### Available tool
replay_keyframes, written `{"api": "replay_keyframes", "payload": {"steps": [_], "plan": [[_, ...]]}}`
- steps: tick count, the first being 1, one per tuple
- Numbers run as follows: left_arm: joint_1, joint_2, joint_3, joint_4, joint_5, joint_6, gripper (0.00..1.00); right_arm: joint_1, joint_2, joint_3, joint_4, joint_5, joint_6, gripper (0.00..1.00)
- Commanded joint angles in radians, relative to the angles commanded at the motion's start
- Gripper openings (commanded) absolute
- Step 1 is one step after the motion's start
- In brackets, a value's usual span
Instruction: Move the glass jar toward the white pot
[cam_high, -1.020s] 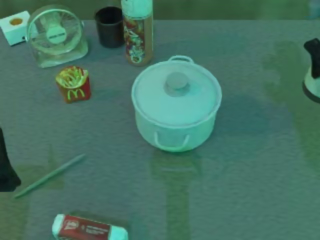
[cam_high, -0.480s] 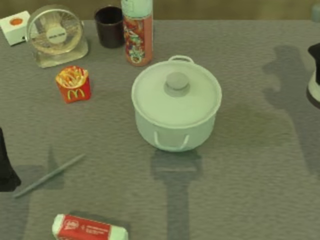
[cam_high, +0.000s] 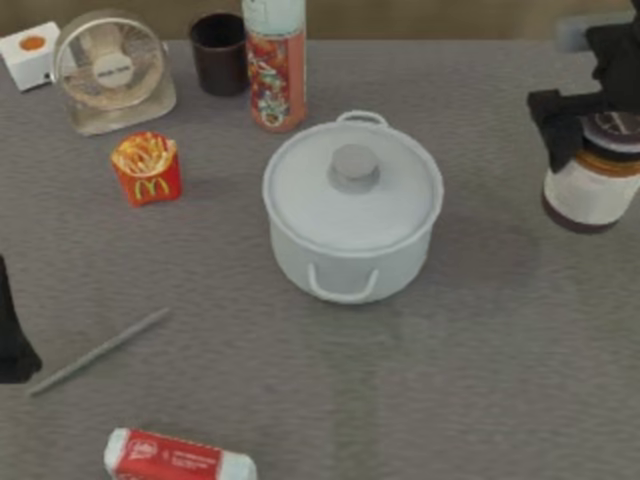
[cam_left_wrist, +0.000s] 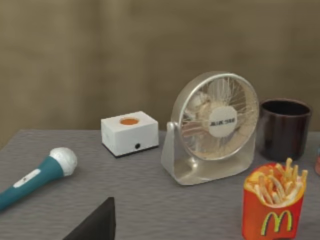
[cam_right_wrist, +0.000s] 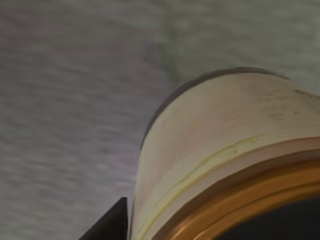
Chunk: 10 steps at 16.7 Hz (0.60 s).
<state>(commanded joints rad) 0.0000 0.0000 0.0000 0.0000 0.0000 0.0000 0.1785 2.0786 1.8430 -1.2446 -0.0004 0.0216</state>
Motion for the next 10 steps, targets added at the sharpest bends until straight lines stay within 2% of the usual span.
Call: {"api": "replay_keyframes", "payload": {"steps": [3, 5, 10], "plan": [[0.000, 0.000, 0.000, 0.000, 0.000, 0.000, 1.00, 0.066, 0.024, -0.012, 0.038, 0.018, 0.181, 0.00], [0.000, 0.000, 0.000, 0.000, 0.000, 0.000, 1.00, 0.097, 0.033, -0.019, 0.056, 0.026, 0.249, 0.00], [0.000, 0.000, 0.000, 0.000, 0.000, 0.000, 1.00, 0.110, 0.036, -0.023, 0.064, 0.029, 0.276, 0.00]]}}
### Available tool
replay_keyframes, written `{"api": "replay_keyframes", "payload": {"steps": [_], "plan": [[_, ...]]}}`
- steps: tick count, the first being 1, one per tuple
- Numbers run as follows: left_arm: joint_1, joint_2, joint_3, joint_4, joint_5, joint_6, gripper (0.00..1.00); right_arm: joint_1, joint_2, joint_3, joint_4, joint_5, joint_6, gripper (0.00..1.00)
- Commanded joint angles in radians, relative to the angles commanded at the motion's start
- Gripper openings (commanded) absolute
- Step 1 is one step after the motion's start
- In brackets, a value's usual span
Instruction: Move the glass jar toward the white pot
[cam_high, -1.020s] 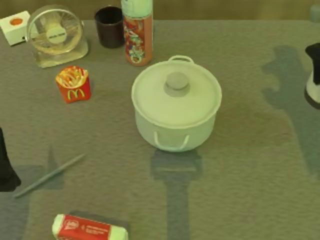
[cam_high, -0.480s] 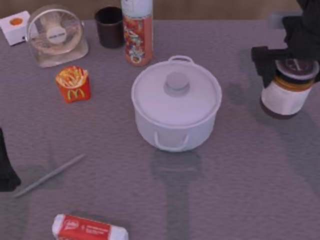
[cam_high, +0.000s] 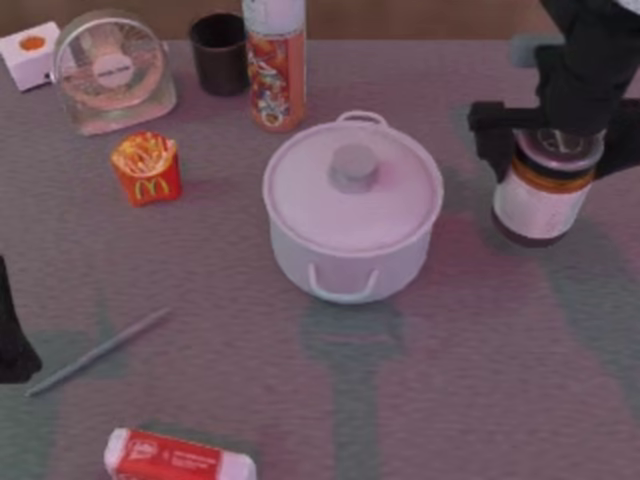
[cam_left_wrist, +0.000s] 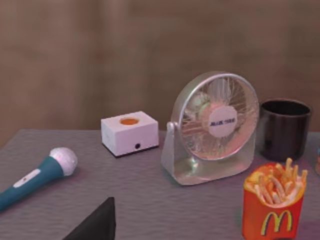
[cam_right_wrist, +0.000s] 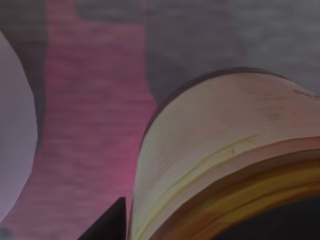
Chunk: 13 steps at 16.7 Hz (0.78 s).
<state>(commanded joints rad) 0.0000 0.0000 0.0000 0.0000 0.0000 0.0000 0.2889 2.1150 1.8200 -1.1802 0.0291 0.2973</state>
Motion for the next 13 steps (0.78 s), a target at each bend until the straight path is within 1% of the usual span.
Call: {"api": "replay_keyframes", "payload": {"steps": [3, 8, 12, 13], "plan": [[0.000, 0.000, 0.000, 0.000, 0.000, 0.000, 1.00, -0.005, -0.002, -0.014, 0.015, -0.002, 0.001, 0.00], [0.000, 0.000, 0.000, 0.000, 0.000, 0.000, 1.00, -0.001, 0.034, -0.125, 0.164, 0.000, 0.001, 0.00], [0.000, 0.000, 0.000, 0.000, 0.000, 0.000, 1.00, 0.000, 0.040, -0.137, 0.177, 0.000, 0.001, 0.00], [0.000, 0.000, 0.000, 0.000, 0.000, 0.000, 1.00, 0.000, 0.040, -0.137, 0.177, 0.000, 0.001, 0.08]]}}
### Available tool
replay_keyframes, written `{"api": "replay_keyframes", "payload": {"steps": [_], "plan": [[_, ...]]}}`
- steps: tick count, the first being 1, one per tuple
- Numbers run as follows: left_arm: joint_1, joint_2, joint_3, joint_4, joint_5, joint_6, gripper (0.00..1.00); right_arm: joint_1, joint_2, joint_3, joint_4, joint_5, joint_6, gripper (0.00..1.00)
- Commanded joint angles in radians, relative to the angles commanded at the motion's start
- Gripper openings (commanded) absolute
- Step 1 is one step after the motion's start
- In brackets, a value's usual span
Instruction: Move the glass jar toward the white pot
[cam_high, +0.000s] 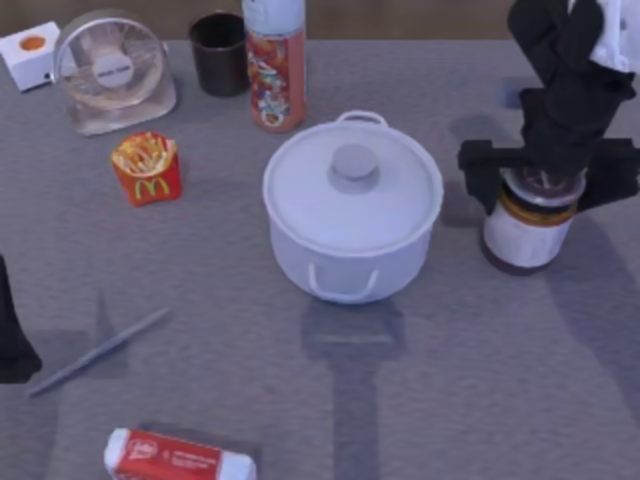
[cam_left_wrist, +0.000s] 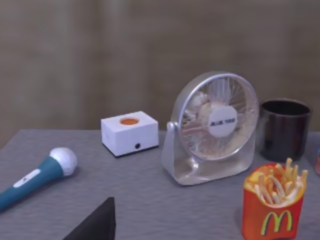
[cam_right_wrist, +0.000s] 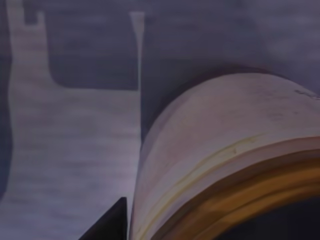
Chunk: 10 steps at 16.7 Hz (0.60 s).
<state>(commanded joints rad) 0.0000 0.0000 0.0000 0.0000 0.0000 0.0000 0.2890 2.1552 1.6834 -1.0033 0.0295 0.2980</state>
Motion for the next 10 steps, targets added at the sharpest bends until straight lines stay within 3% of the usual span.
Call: {"api": "replay_keyframes", "payload": {"steps": [10], "plan": [[0.000, 0.000, 0.000, 0.000, 0.000, 0.000, 1.00, 0.000, 0.000, 0.000, 0.000, 0.000, 0.000, 0.83]]}}
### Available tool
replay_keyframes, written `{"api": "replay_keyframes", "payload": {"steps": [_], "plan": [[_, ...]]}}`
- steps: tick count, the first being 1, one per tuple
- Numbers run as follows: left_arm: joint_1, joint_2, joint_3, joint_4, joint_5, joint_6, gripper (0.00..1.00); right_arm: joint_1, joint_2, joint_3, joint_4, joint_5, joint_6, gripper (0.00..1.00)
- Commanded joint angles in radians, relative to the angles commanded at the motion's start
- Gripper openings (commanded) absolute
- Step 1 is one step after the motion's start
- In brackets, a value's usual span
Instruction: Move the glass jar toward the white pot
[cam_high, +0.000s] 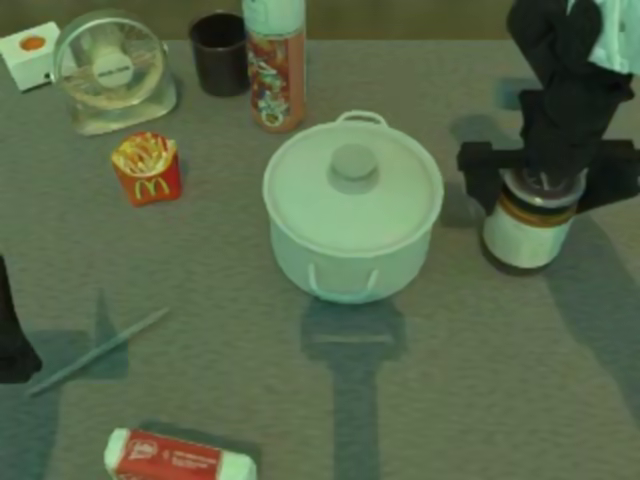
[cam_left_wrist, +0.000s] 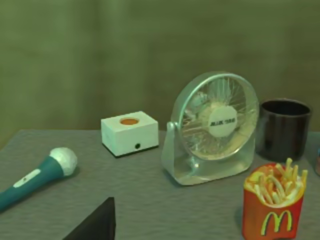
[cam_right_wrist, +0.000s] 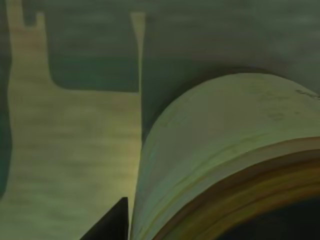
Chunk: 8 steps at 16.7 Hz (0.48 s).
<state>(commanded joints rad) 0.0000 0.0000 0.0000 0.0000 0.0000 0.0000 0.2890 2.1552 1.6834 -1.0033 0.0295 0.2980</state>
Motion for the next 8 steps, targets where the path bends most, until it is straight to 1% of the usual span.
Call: {"api": "replay_keyframes", "payload": {"steps": [2, 3, 8], "plan": [[0.000, 0.000, 0.000, 0.000, 0.000, 0.000, 1.00, 0.000, 0.000, 0.000, 0.000, 0.000, 0.000, 0.98], [0.000, 0.000, 0.000, 0.000, 0.000, 0.000, 1.00, 0.000, 0.000, 0.000, 0.000, 0.000, 0.000, 1.00], [0.000, 0.000, 0.000, 0.000, 0.000, 0.000, 1.00, 0.000, 0.000, 0.000, 0.000, 0.000, 0.000, 1.00]]}}
